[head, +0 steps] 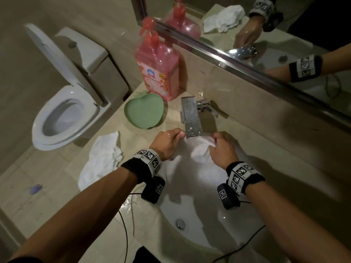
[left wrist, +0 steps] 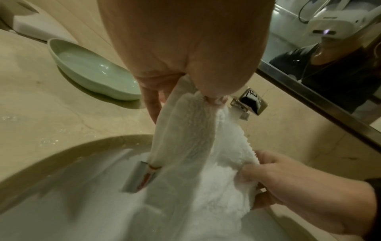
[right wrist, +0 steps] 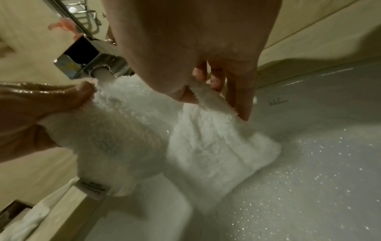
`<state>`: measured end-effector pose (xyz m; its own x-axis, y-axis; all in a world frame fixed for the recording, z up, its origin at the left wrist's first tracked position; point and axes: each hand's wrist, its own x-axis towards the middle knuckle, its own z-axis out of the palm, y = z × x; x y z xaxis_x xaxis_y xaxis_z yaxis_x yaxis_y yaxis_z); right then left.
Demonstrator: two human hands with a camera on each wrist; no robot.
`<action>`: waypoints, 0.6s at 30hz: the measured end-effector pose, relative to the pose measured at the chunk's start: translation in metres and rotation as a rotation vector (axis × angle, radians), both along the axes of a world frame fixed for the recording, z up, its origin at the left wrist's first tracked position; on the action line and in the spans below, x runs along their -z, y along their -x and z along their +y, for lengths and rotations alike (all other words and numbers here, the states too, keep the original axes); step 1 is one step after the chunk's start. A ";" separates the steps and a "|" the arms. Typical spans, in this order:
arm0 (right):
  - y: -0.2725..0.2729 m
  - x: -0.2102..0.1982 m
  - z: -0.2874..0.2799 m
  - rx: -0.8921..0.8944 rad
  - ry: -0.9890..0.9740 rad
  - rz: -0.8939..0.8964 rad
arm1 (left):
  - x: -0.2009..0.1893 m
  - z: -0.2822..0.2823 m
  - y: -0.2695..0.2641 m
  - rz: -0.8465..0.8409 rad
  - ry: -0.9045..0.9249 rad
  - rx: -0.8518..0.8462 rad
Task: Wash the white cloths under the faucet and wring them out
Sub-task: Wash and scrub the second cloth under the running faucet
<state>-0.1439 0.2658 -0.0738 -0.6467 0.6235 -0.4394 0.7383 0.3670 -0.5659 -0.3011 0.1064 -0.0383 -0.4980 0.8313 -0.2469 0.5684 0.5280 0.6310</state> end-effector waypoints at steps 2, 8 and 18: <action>0.001 0.002 0.002 0.008 -0.031 -0.036 | 0.000 -0.003 0.001 0.008 -0.016 -0.012; 0.017 0.013 0.003 -0.152 -0.027 -0.092 | 0.003 -0.023 0.011 0.045 0.004 -0.104; 0.015 0.032 0.012 -0.254 0.105 -0.107 | -0.002 -0.055 0.028 -0.049 -0.009 -0.266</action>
<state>-0.1593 0.2774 -0.1056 -0.7228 0.3950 -0.5670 0.6878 0.4911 -0.5346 -0.3289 0.0519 -0.0360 -0.6870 0.6747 -0.2697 0.3786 0.6492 0.6596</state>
